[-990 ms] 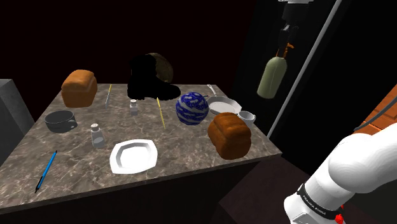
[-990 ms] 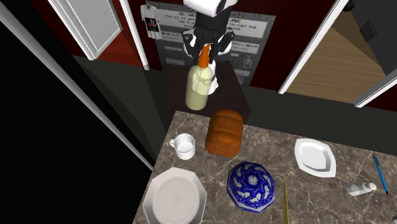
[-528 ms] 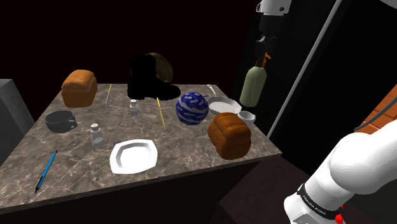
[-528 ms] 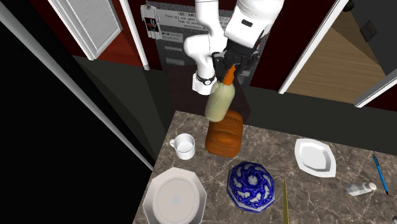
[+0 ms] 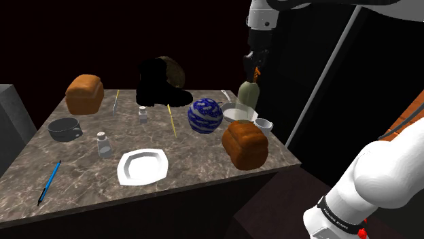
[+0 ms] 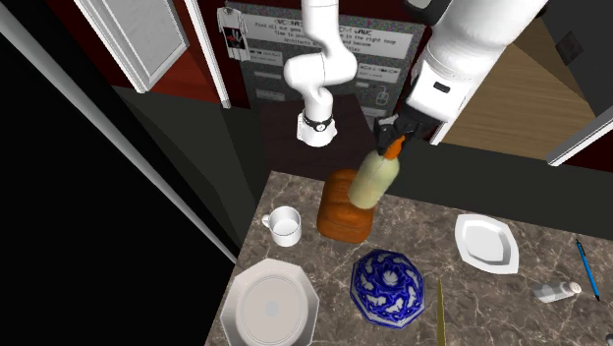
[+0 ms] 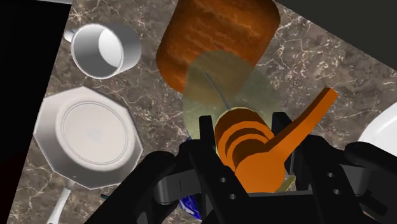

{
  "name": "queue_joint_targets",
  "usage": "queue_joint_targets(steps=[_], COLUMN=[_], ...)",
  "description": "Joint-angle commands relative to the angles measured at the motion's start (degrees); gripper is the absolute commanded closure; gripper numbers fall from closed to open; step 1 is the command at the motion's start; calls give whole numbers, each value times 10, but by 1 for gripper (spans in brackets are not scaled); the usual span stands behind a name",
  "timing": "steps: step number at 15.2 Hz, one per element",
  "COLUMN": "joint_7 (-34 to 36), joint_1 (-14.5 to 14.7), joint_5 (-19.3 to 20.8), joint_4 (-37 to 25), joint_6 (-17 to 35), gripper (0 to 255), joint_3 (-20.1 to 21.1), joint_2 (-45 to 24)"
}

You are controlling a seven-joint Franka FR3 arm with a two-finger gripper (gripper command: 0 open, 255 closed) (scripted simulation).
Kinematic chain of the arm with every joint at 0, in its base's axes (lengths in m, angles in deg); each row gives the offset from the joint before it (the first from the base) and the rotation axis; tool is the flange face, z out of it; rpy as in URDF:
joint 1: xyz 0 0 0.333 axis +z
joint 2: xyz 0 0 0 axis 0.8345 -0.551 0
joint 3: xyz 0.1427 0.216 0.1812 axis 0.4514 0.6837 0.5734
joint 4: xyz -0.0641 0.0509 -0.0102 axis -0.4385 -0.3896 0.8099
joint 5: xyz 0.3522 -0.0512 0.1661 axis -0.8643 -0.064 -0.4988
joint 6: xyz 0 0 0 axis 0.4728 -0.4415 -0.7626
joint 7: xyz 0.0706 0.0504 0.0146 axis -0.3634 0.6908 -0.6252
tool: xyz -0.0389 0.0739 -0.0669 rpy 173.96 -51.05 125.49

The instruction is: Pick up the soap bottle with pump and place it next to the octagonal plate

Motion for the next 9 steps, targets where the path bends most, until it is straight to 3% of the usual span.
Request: queue_joint_targets(steps=[1, 9], joint_7=[25, 116], joint_1=[8, 41], joint_5=[-3, 6], joint_4=[1, -52], joint_6=[17, 66], gripper=[255, 255], joint_3=[15, 65], joint_2=[-18, -131])
